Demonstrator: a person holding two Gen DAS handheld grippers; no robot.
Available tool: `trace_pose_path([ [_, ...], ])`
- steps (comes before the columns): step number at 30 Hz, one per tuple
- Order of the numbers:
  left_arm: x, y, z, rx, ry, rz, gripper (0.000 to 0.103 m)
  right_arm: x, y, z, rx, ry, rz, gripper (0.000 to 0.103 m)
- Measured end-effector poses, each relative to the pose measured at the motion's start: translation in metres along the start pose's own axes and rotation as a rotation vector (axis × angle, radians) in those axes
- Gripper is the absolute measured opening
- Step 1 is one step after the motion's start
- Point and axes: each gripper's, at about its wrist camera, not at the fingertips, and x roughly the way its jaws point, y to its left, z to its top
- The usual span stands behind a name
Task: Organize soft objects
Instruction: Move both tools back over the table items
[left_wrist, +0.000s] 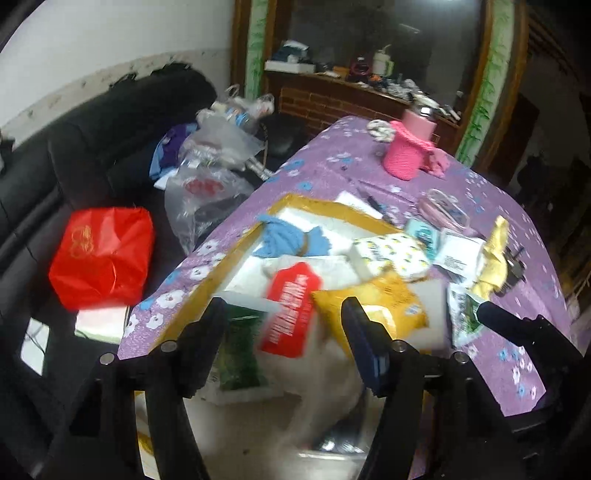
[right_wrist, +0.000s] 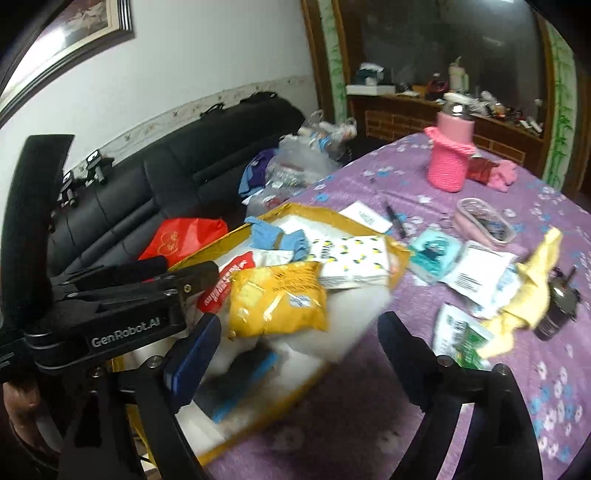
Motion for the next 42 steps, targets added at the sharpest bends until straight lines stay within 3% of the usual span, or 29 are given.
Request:
trace_pose_path([
  [10,-0.029,-0.064,-0.022,0.135,-0.026,-0.028,0.063,-0.064,-0.041,-0.046,0.094,-0.081,-0.136,0.091],
  [19,-0.038,-0.109,-0.043,0.207,-0.012,-0.038,0.063,-0.107,-0.094,-0.080,0.305,-0.070,-0.046,0.091],
  [23,-0.043,-0.122,-0.049,0.237,-0.019,-0.020,0.063,-0.117,-0.109,-0.084,0.328,-0.054,-0.041,0.091],
  [42,-0.014,-0.134,-0.053,0.253,0.047,-0.024,0.063,-0.092,-0.128,-0.081,0.290,0.027,-0.126,0.092],
])
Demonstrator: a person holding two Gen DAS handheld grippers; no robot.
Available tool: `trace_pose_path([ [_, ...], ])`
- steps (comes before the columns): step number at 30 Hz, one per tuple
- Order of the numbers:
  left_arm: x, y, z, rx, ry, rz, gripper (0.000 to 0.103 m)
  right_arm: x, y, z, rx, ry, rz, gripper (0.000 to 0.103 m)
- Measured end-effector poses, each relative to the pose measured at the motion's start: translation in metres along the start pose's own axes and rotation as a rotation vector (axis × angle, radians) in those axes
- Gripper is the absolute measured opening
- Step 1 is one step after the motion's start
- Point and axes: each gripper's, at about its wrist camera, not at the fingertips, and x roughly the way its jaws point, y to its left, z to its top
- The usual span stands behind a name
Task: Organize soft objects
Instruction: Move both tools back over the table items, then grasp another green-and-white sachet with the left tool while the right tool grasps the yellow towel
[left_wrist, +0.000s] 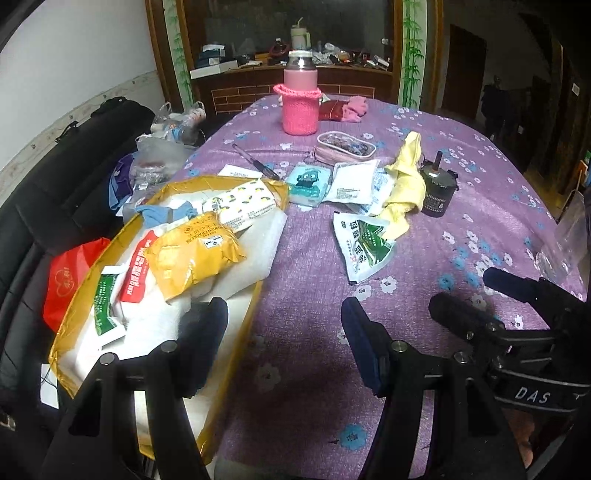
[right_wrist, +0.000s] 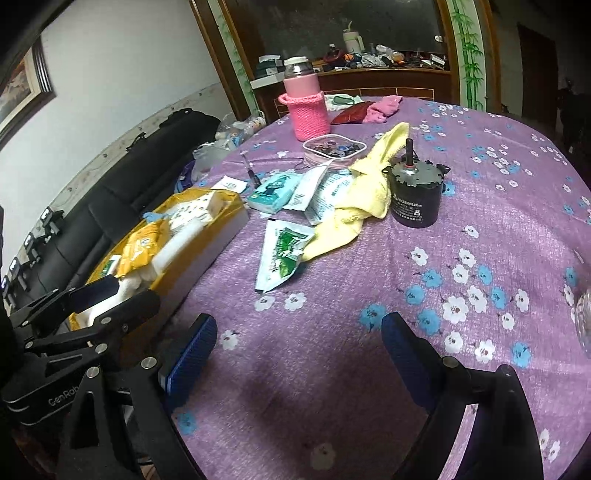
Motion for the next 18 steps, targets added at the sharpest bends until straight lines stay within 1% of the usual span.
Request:
trace_pose_path([
  [2,0.005,0.003,0.001,-0.010,0.018,-0.027,0.063,0.007,-0.002,0.004,0.001,0.010,-0.006,0.092],
  [7,0.023,0.007,0.008,-0.068,0.088,-0.154,0.063,0.024,-0.013,0.015,0.012,0.027,0.003,0.091],
  [11,0.036,-0.005,0.020,-0.052,0.117,-0.188,0.063,0.038,-0.026,0.028,0.021,0.029,-0.010,0.089],
  [14,0.043,-0.019,0.030,-0.019,0.108,-0.181,0.063,0.049,-0.037,0.035,0.041,0.031,-0.012,0.084],
  [16,0.053,-0.030,0.037,0.002,0.124,-0.169,0.063,0.057,-0.048,0.039,0.067,0.038,-0.012,0.078],
  [18,0.064,-0.039,0.041,0.006,0.141,-0.187,0.063,0.063,-0.056,0.041,0.084,0.043,-0.017,0.075],
])
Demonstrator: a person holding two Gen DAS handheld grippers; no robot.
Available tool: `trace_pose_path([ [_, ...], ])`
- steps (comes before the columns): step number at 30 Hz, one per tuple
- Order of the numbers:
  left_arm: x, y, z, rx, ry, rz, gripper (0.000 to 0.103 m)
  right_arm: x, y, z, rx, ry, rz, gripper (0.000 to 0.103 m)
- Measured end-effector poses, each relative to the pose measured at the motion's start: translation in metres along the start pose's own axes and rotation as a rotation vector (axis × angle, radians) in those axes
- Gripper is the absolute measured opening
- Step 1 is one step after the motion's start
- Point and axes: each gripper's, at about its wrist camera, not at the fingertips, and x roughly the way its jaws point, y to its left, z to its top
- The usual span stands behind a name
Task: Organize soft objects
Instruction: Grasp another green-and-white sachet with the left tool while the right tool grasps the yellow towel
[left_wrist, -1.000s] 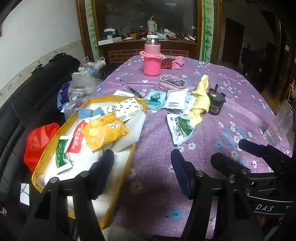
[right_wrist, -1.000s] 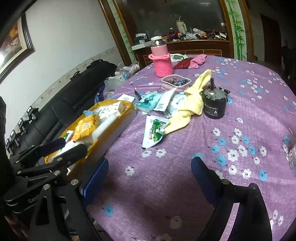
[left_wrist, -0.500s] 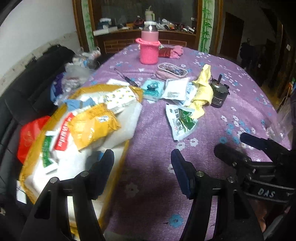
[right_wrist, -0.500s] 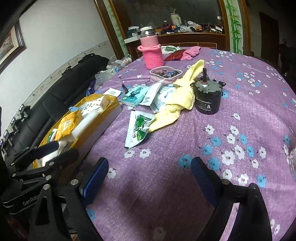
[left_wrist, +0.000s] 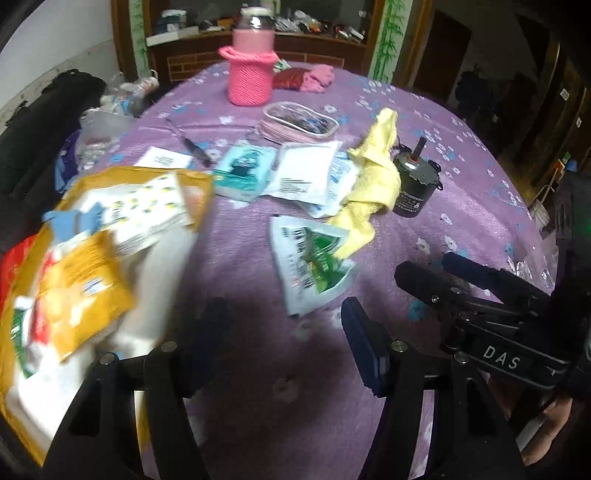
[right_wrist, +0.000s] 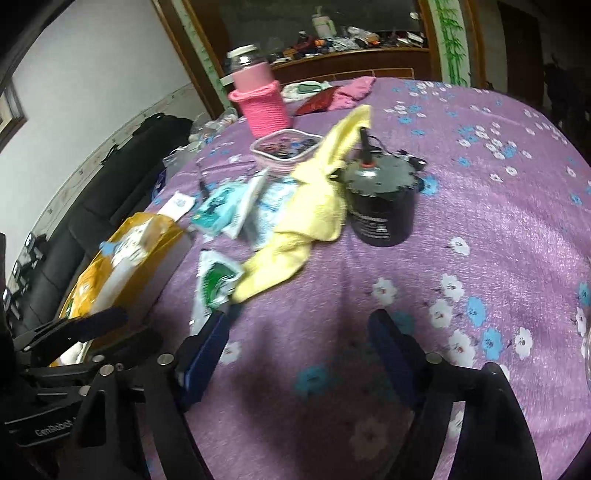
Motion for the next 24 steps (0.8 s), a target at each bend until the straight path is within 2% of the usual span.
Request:
trace_pose_path([
  [4,0.014,-0.012,0.008,0.015,0.011,-0.003,0.063,0.011,-0.016,0.004,0.034,0.001,0.011,0.068],
  [11,0.041,-0.025,0.018,0.041,0.034,0.020,0.063,0.023,-0.046,0.004,0.125,-0.006,0.009,0.063],
  [20,0.059,-0.031,0.015,0.061,0.036,0.065,0.062,0.019,-0.056,0.001,0.164,-0.034,0.027,0.063],
  [24,0.056,-0.031,0.014,0.061,0.015,0.075,0.042,0.019,-0.054,0.001,0.158,-0.033,0.021,0.063],
])
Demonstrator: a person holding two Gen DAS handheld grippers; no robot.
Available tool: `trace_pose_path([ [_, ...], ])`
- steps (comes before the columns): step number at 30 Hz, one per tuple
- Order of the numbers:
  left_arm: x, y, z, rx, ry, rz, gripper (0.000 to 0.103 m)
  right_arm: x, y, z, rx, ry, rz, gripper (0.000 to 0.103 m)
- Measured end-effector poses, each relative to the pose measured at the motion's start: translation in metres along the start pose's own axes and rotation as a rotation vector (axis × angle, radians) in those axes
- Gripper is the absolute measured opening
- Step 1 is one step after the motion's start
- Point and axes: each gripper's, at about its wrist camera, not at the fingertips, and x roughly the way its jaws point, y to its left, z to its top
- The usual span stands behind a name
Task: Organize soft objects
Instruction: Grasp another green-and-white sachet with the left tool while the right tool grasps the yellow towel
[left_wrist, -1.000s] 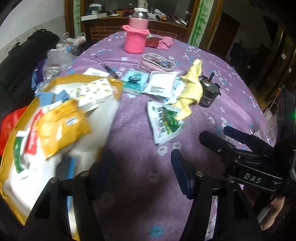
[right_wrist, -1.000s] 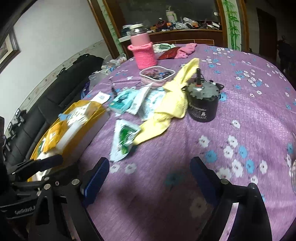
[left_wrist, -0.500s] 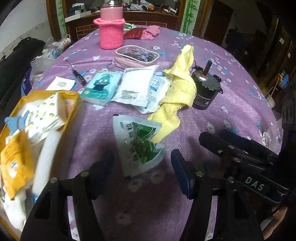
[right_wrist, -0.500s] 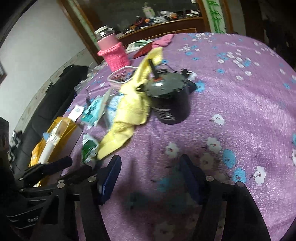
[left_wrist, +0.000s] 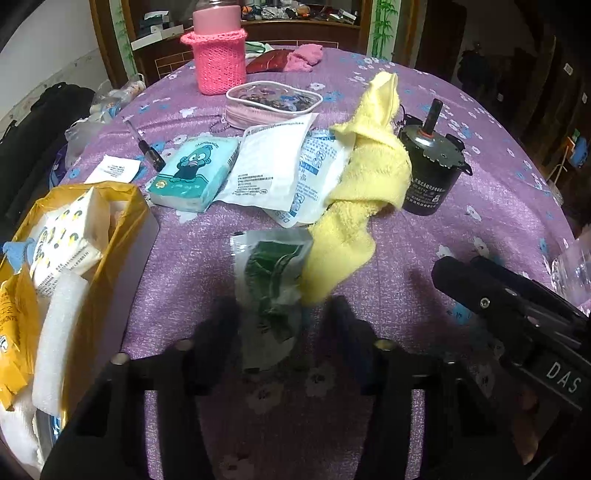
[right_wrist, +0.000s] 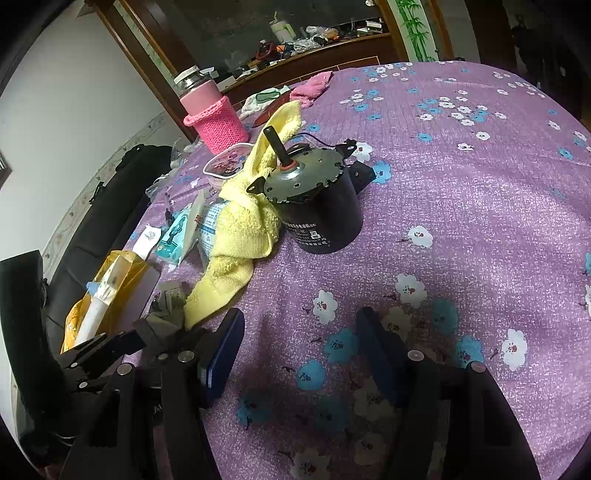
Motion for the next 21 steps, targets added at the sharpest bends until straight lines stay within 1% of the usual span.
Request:
trace_pose_path([
  [2,-0.001,0.001,0.000,-0.001,-0.003,0.000,0.033,0.000,0.001,0.000,-0.001,-0.001,-0.003,0.063],
  [3,-0.001,0.001,-0.001,-0.002,-0.004,-0.002,0.025,0.000,0.002,0.000,-0.002,-0.001,-0.005,0.063],
  [4,-0.003,0.002,-0.001,-0.004,-0.005,-0.011,0.014,0.000,0.002,0.000,-0.003,-0.002,-0.005,0.063],
  [7,-0.012,0.008,-0.004,-0.022,-0.020,-0.052,0.008,0.001,0.003,0.000,-0.010,-0.002,-0.002,0.063],
  [8,-0.017,0.013,-0.007,-0.042,-0.020,-0.087,0.008,0.001,0.004,0.000,-0.012,-0.001,0.003,0.063],
  [10,-0.028,0.028,-0.013,-0.107,-0.015,-0.182,0.008,0.001,0.005,0.000,-0.017,0.004,0.016,0.063],
  [11,-0.034,0.033,-0.015,-0.126,-0.018,-0.210,0.008,0.002,0.006,0.000,-0.023,0.008,0.024,0.063],
  [13,-0.047,0.043,-0.022,-0.139,-0.026,-0.220,0.008,0.003,0.010,0.001,-0.025,0.017,0.038,0.064],
  [17,-0.071,0.059,-0.032,-0.178,-0.046,-0.265,0.008,0.009,0.032,0.010,-0.027,0.084,0.127,0.064],
  [19,-0.086,0.068,-0.036,-0.190,-0.080,-0.265,0.008,0.016,0.045,0.019,-0.040,0.114,0.099,0.064],
  [21,-0.096,0.075,-0.038,-0.196,-0.101,-0.265,0.008,0.018,0.057,0.031,-0.059,0.105,0.046,0.064],
])
